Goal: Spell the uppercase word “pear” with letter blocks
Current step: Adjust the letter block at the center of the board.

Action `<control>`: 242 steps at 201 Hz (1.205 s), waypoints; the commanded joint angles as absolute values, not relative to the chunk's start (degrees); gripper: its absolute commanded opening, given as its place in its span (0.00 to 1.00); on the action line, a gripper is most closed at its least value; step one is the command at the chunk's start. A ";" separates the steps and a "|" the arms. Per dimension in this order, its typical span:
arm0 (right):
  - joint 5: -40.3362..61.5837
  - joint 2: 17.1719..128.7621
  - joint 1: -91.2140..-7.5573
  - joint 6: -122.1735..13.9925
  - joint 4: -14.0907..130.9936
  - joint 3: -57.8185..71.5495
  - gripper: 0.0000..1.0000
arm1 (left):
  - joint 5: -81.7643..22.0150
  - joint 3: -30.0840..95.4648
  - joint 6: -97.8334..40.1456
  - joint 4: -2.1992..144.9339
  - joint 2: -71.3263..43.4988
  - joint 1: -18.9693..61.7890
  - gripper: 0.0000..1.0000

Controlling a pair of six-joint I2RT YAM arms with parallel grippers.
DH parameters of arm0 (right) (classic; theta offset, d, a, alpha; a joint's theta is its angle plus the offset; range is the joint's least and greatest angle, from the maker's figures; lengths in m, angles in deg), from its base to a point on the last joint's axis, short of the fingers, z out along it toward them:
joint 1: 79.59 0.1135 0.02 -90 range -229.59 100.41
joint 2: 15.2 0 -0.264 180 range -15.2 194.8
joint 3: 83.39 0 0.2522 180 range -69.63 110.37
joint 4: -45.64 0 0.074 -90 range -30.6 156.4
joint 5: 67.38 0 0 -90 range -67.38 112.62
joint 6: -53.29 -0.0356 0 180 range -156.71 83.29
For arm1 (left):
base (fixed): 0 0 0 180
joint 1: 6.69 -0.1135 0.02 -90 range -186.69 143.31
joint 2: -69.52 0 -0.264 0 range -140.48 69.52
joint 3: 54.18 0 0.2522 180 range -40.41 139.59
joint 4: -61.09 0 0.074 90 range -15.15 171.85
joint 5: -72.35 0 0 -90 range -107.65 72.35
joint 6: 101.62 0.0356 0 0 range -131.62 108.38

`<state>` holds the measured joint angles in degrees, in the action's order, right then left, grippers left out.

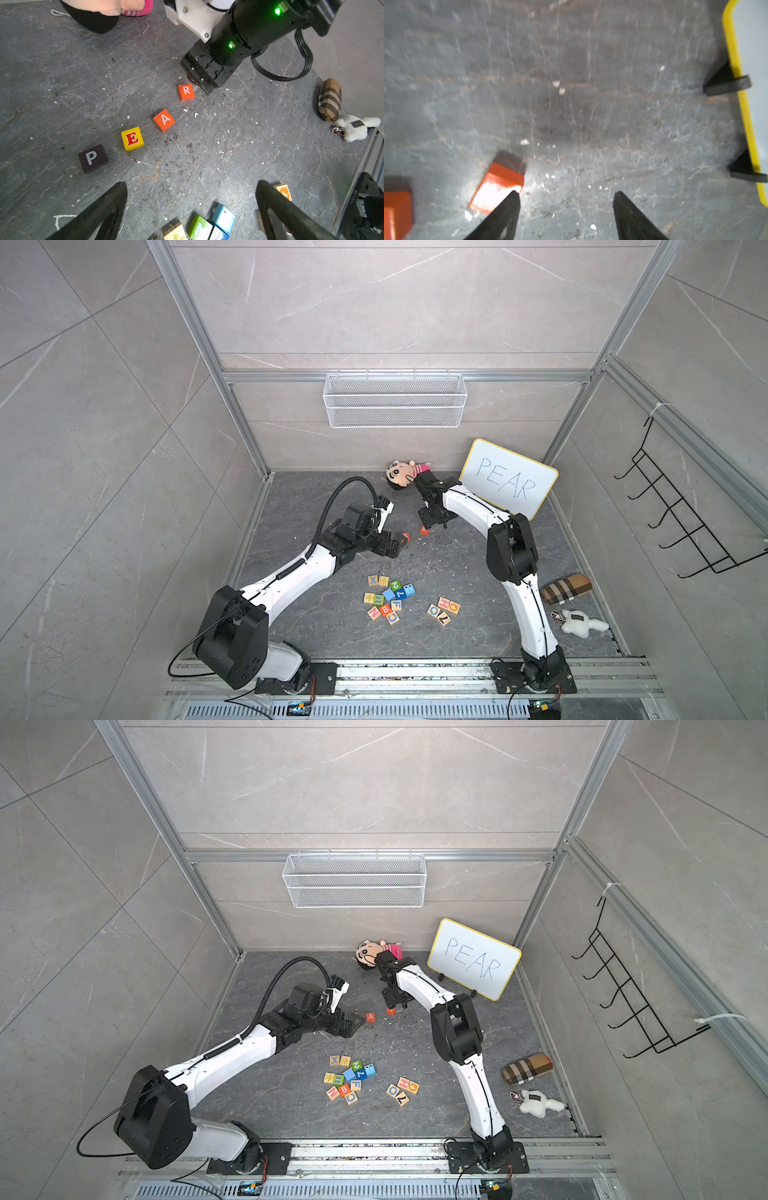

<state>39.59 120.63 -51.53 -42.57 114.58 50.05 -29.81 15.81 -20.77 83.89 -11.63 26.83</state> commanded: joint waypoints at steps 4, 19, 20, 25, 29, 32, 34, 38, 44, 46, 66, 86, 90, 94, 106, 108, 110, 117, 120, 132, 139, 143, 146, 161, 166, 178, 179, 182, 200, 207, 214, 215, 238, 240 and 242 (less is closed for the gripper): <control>39.89 123.70 -51.89 -44.21 117.53 53.93 0.74 | -30.25 15.61 -20.07 83.32 -9.59 27.12 1.00; 39.38 122.33 -51.91 -45.42 117.29 53.16 0.74 | -30.21 15.57 -19.98 83.40 -9.42 27.23 1.00; 39.31 122.25 -51.90 -45.50 117.26 53.07 0.74 | -30.21 15.57 -19.97 83.43 -9.41 27.24 1.00; 38.84 121.51 -51.90 -46.22 117.19 52.63 0.74 | -30.14 15.56 -20.02 83.38 -9.33 27.18 1.00; 38.34 120.93 -51.90 -47.08 117.15 52.37 0.73 | -30.04 15.51 -19.98 83.44 -9.32 27.15 1.00; 37.88 120.46 -51.90 -47.73 117.19 52.10 0.73 | -29.95 15.41 -20.02 83.40 -9.28 27.23 1.00; 37.49 120.14 -51.90 -48.23 117.22 51.95 0.73 | -29.88 15.40 -19.98 83.38 -9.25 27.17 1.00; 36.63 119.64 -51.90 -49.15 117.23 51.65 0.73 | -29.86 15.38 -20.01 83.38 -9.24 27.21 1.00; 35.29 118.71 -51.88 -50.72 117.04 50.87 0.72 | -29.82 15.26 -19.95 83.38 -9.23 27.17 1.00; 34.49 118.22 -51.82 -51.76 116.75 50.36 0.72 | -29.79 15.30 -19.83 83.31 -9.23 27.18 1.00; 26.25 115.60 -51.68 -59.11 113.02 45.99 0.70 | -29.70 15.33 -19.68 82.78 -9.63 27.21 1.00; 23.82 115.60 -50.47 -63.86 111.54 44.15 0.69 | -30.18 15.73 -19.55 82.37 -10.36 27.18 1.00; 24.68 115.81 -50.22 -64.53 111.61 44.23 0.69 | -30.35 15.92 -19.56 82.32 -10.58 27.16 1.00; 25.37 115.94 -49.92 -65.04 111.64 44.29 0.69 | -30.50 16.00 -19.47 82.45 -10.70 27.15 1.00; 26.66 116.72 -49.51 -66.13 111.66 44.77 0.70 | -31.00 16.26 -19.46 82.43 -10.96 27.19 1.00; 26.71 116.77 -49.52 -66.23 111.72 44.79 0.70 | -31.05 16.23 -19.45 82.41 -10.98 27.18 1.00; 26.93 117.07 -49.53 -66.50 112.02 45.07 0.70 | -31.08 16.20 -19.45 82.45 -10.99 27.22 1.00; 27.35 117.80 -49.53 -67.01 112.60 45.85 0.70 | -31.16 16.14 -19.40 82.51 -10.97 27.21 1.00; 27.70 118.19 -49.53 -67.16 113.03 46.48 0.70 | -31.18 16.11 -19.29 82.62 -10.91 27.20 1.00; 28.64 119.78 -49.56 -67.95 115.04 48.51 0.69 | -31.03 15.97 -19.16 82.65 -10.67 27.17 1.00; 28.84 120.43 -49.53 -68.22 115.89 49.51 0.69 | -30.96 15.77 -19.10 82.67 -10.48 27.18 1.00; 29.06 120.69 -49.54 -68.53 116.20 49.71 0.69 | -30.88 15.68 -19.06 82.72 -10.39 27.23 1.00; 29.33 120.84 -49.53 -68.59 116.34 49.80 0.69 | -30.79 15.70 -19.08 82.70 -10.28 27.17 1.00; 29.68 120.93 -49.52 -68.89 116.16 49.64 0.66 | -30.65 15.36 -19.09 82.70 -9.86 27.21 1.00; 29.85 121.13 -49.53 -69.21 116.45 49.77 0.66 | -30.56 15.37 -19.04 82.67 -9.75 27.19 1.00; 29.72 121.70 -49.53 -69.06 116.58 50.20 0.65 | -30.57 15.25 -19.02 82.85 -9.76 27.22 1.00; 29.68 121.81 -49.53 -69.06 116.60 50.19 0.65 | -30.57 15.28 -19.02 82.89 -9.76 27.23 1.00; 29.52 122.00 -49.53 -69.05 116.66 50.37 0.65 | -30.57 15.29 -19.08 82.85 -9.76 27.19 1.00; 28.19 122.99 -49.42 -68.91 116.80 51.22 0.64 | -30.67 15.35 -19.03 82.87 -9.88 27.21 1.00; 28.08 123.10 -49.42 -69.05 116.73 51.24 0.64 | -30.73 15.36 -19.01 82.93 -9.94 27.16 1.00; 28.07 123.26 -49.44 -69.16 116.62 51.31 0.65 | -30.82 15.39 -19.07 82.82 -10.00 27.22 1.00; 28.07 123.29 -49.44 -69.19 116.62 51.35 0.65 | -30.82 15.39 -19.08 82.79 -10.00 27.23 1.00; 28.15 124.69 -49.44 -69.31 117.42 52.83 0.65 | -31.40 15.66 -18.63 82.95 -10.35 27.23 1.00; 28.22 124.87 -49.49 -69.25 117.59 53.05 0.65 | -31.35 15.73 -18.58 83.01 -10.42 27.19 1.00; 28.29 125.00 -49.45 -69.25 117.70 53.24 0.65 | -31.35 15.74 -18.57 83.00 -10.45 27.23 1.00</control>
<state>28.34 122.91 -49.50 -68.30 115.19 50.51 -29.92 15.22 -20.20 83.82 -11.30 27.09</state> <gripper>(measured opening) 0.651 0.997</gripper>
